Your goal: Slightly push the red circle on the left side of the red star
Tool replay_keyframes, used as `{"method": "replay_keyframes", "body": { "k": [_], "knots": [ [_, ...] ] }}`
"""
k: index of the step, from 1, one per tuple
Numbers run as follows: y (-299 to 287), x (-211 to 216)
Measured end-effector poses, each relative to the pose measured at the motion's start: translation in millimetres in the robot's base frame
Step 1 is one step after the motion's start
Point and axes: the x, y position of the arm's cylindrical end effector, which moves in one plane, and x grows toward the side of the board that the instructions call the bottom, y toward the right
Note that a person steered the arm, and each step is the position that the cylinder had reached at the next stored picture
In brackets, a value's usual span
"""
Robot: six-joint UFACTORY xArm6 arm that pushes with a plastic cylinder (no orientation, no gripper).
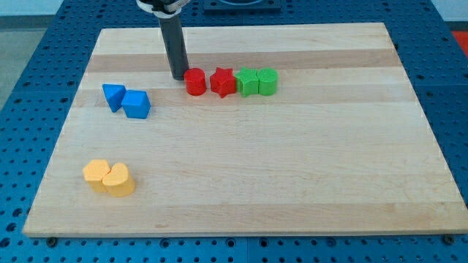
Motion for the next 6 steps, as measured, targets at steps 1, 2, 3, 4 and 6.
{"method": "replay_keyframes", "body": {
  "k": [1,2,3,4,6],
  "knots": [
    [-22,4],
    [-33,18],
    [-33,23],
    [-31,23],
    [-12,23]
  ]
}}
